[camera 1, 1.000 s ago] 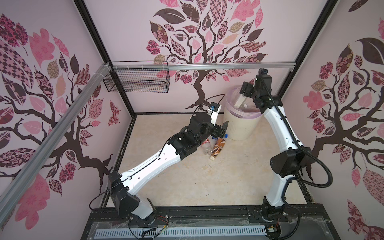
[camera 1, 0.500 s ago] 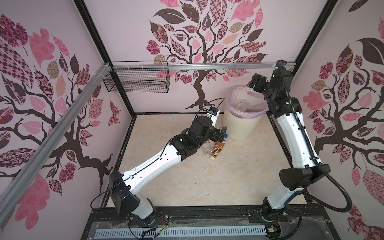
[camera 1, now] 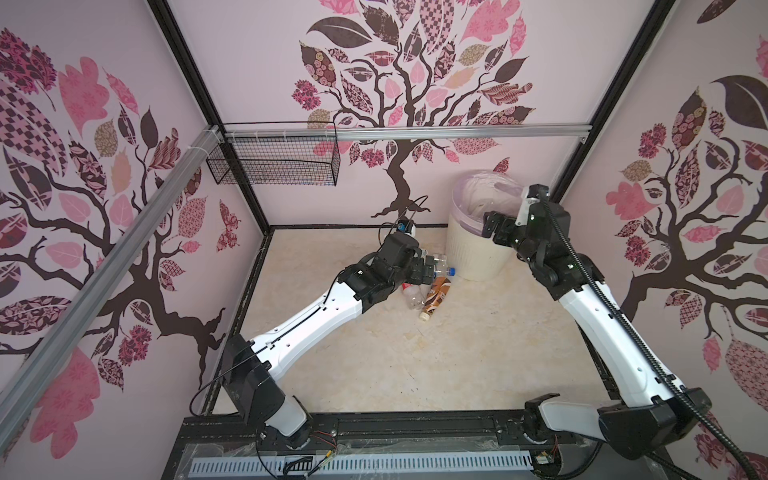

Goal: Throw the plastic bottles in the bin
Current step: 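Lower the left gripper onto the red-label yellow-cap bottle while the right gripper returns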

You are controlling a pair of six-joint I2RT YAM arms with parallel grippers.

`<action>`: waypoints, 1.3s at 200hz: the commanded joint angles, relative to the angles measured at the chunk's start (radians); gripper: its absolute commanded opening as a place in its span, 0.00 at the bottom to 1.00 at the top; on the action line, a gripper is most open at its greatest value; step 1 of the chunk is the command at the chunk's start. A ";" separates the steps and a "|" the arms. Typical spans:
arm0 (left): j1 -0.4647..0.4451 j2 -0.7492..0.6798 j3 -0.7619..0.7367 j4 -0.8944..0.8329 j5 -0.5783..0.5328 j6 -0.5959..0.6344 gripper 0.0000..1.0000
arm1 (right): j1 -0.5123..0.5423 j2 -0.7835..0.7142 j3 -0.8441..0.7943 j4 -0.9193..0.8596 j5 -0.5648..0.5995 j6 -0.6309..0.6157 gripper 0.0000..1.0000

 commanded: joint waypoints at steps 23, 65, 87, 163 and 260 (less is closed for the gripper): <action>0.094 0.051 -0.140 -0.012 0.167 -0.279 0.98 | 0.073 -0.150 -0.252 0.022 -0.064 0.048 1.00; 0.117 0.152 -0.151 0.025 0.242 -0.385 0.98 | 0.090 -0.200 -0.446 0.051 -0.120 0.080 1.00; 0.121 0.226 -0.122 0.046 0.291 -0.430 0.97 | 0.090 -0.210 -0.515 0.088 -0.173 0.096 0.99; 0.134 0.412 -0.031 0.104 0.305 -0.479 0.94 | 0.092 -0.244 -0.607 0.139 -0.252 0.107 0.99; 0.138 0.520 0.019 0.098 0.289 -0.434 0.77 | 0.092 -0.217 -0.600 0.172 -0.314 0.140 0.99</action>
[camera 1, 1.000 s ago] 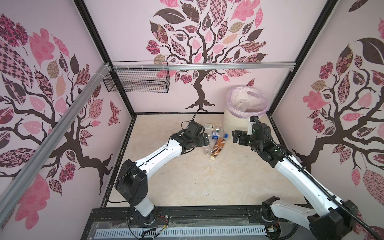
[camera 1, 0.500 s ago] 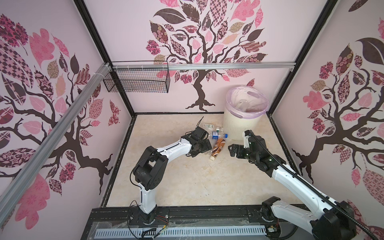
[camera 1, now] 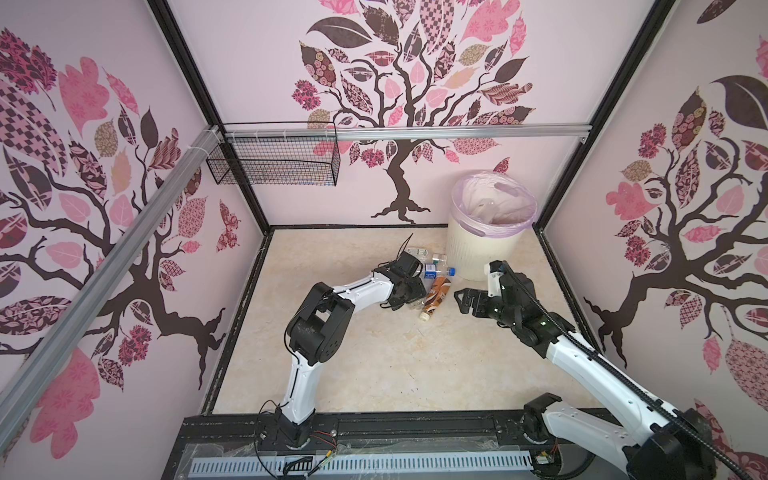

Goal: Throw the plastic bottles in the bin
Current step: 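Lower the left gripper onto the red-label yellow-cap bottle while the right gripper returns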

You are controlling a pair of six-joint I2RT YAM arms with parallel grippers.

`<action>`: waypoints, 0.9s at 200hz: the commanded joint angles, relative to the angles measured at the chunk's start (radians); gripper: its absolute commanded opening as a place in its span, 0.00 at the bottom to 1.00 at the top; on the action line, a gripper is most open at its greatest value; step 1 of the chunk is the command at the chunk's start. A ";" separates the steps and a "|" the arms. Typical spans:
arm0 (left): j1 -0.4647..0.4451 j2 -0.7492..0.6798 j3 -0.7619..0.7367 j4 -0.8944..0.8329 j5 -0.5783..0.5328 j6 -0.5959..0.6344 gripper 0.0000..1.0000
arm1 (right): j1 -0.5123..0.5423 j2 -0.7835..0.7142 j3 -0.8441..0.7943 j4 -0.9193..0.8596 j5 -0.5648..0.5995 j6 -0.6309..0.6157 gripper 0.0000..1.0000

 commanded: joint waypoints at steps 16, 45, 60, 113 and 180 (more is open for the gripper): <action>0.013 0.016 0.011 0.009 -0.016 0.034 0.73 | 0.006 0.013 0.013 0.031 -0.026 0.020 1.00; 0.032 0.015 -0.022 0.013 -0.012 0.047 0.66 | 0.006 0.011 0.007 0.039 -0.029 0.024 1.00; 0.040 0.005 -0.040 0.011 -0.011 0.058 0.63 | 0.006 0.010 0.006 0.040 -0.028 0.025 1.00; 0.043 -0.083 -0.150 0.084 0.030 0.105 0.57 | 0.006 0.021 0.007 0.049 -0.052 0.048 0.99; 0.044 -0.257 -0.299 0.258 0.165 0.236 0.56 | 0.006 0.075 0.062 0.080 -0.132 0.121 1.00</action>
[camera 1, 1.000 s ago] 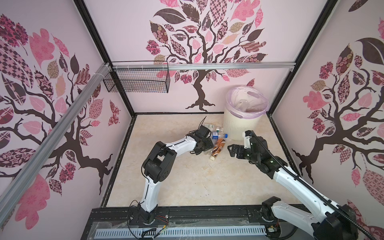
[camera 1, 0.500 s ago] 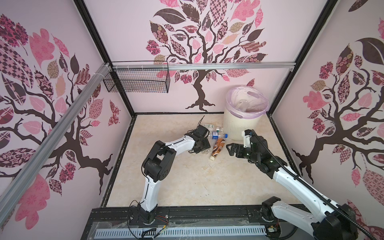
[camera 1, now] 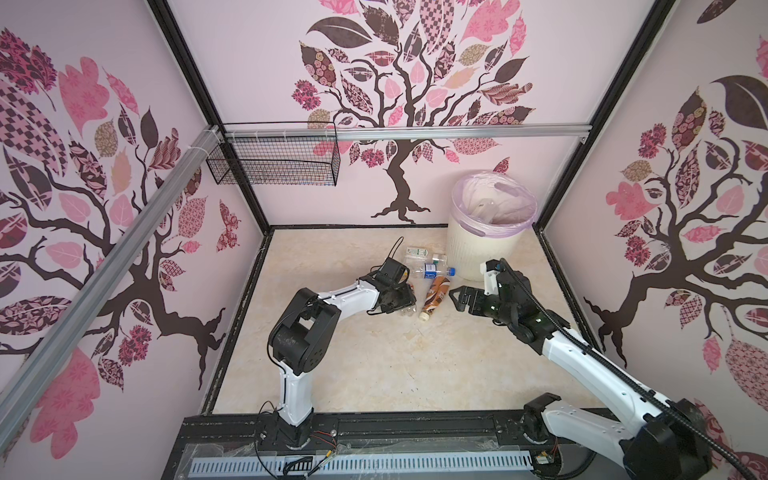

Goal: Throw the plastic bottles in the bin
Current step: 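Lower the left gripper onto the red-label yellow-cap bottle while the right gripper returns, then close the left gripper on the red-label bottle and lift it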

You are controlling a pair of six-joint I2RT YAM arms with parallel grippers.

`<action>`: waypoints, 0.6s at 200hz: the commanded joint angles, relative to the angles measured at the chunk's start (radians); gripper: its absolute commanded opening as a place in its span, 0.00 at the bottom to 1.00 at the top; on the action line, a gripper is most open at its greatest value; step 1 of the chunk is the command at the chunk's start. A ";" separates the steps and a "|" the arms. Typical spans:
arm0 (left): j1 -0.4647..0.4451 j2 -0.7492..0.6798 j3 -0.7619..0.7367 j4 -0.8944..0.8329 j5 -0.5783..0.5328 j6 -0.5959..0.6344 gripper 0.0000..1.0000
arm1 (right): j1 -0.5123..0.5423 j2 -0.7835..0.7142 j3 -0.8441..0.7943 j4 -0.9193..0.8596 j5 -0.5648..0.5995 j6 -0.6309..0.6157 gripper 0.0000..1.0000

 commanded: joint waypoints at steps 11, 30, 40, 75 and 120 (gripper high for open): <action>0.002 -0.120 -0.067 0.119 0.068 0.094 0.56 | 0.006 0.044 0.076 0.045 -0.075 0.060 0.99; 0.001 -0.165 -0.095 0.146 0.085 0.122 0.56 | 0.006 0.084 0.111 0.067 -0.111 0.085 1.00; 0.001 -0.188 -0.110 0.159 0.094 0.130 0.56 | 0.006 0.107 0.134 0.077 -0.126 0.095 0.99; -0.005 -0.278 -0.183 0.224 0.124 0.145 0.57 | 0.007 0.187 0.222 0.107 -0.152 0.127 1.00; -0.030 -0.373 -0.231 0.246 0.148 0.189 0.57 | 0.006 0.300 0.309 0.159 -0.204 0.173 0.97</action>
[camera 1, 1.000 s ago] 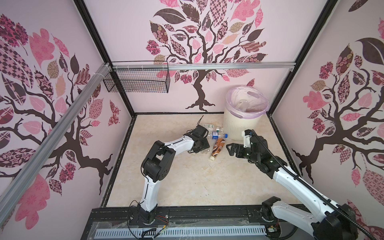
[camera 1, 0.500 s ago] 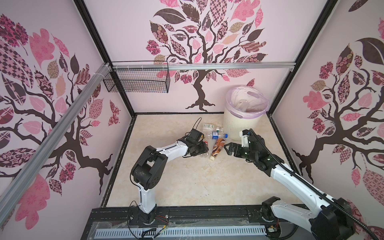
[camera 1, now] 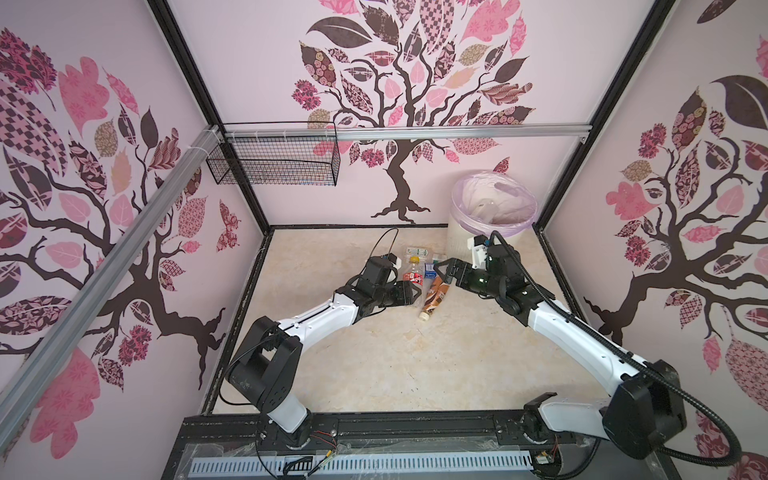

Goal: Throw the plastic bottles in the bin
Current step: 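Close the left gripper on the red-label bottle and lift it, then grasp the yellow cap with the right gripper and open the left gripper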

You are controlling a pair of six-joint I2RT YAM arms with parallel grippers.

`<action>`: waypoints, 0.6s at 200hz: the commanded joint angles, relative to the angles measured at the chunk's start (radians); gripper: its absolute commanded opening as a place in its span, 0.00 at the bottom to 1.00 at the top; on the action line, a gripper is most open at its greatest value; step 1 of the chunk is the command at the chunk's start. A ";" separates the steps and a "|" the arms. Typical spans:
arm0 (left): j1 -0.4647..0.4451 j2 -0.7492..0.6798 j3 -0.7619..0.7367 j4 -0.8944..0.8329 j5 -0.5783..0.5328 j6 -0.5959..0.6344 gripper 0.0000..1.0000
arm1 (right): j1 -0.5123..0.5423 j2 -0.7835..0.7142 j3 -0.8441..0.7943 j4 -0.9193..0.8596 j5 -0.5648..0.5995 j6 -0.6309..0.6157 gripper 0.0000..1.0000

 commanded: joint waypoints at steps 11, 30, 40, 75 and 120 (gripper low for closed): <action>-0.028 -0.075 -0.038 0.049 0.027 0.056 0.57 | 0.007 0.089 0.074 0.056 -0.062 0.048 0.95; -0.050 -0.104 -0.043 0.039 0.021 0.077 0.58 | 0.007 0.126 0.102 0.071 -0.073 0.056 0.89; -0.065 -0.113 -0.040 0.027 0.012 0.092 0.58 | 0.008 0.143 0.114 0.077 -0.078 0.055 0.87; -0.098 -0.133 -0.036 0.001 -0.007 0.124 0.58 | 0.016 0.187 0.165 0.080 -0.085 0.052 0.79; -0.104 -0.149 -0.039 -0.002 -0.017 0.125 0.58 | 0.022 0.210 0.179 0.082 -0.082 0.059 0.65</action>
